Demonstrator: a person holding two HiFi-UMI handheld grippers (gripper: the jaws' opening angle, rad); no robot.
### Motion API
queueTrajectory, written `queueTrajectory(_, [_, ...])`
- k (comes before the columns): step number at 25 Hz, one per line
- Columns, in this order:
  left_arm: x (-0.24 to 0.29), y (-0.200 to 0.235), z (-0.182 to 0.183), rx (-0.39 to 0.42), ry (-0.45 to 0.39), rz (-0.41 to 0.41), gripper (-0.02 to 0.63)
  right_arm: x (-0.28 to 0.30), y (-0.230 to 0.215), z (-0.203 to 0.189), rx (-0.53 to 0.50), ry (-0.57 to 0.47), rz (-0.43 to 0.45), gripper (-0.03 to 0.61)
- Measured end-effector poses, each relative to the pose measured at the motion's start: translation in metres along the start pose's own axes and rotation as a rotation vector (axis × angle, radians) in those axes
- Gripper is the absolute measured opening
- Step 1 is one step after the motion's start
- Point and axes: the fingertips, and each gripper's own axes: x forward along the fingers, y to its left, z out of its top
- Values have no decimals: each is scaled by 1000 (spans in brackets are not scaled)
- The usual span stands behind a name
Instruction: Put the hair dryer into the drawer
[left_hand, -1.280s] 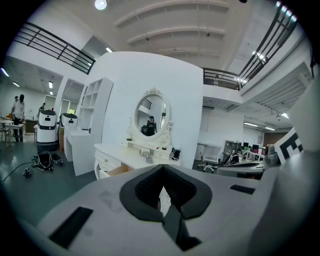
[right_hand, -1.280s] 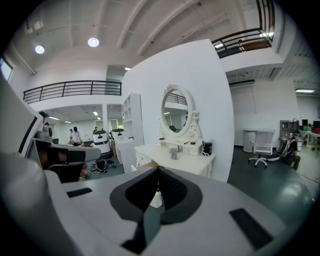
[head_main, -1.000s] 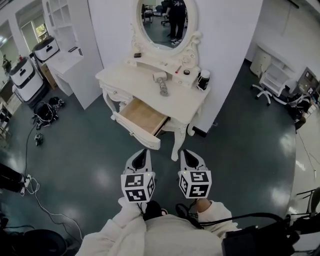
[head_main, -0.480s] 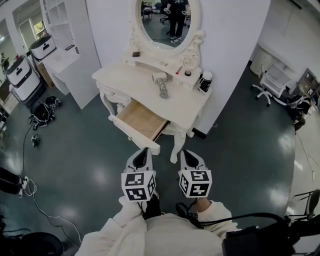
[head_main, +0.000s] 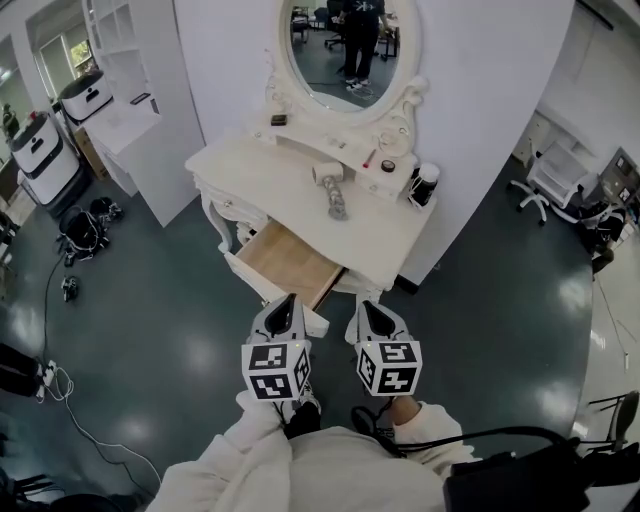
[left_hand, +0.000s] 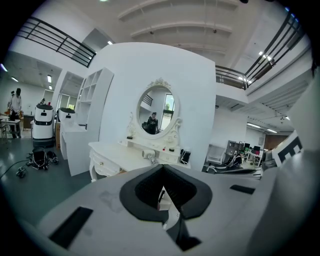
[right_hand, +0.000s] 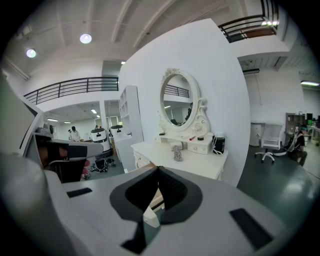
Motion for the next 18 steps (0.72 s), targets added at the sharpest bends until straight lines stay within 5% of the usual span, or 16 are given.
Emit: queueTrajectory(18, [92, 66, 46, -23, -23, -50, 3, 102, 5, 54, -45, 25, -39, 61])
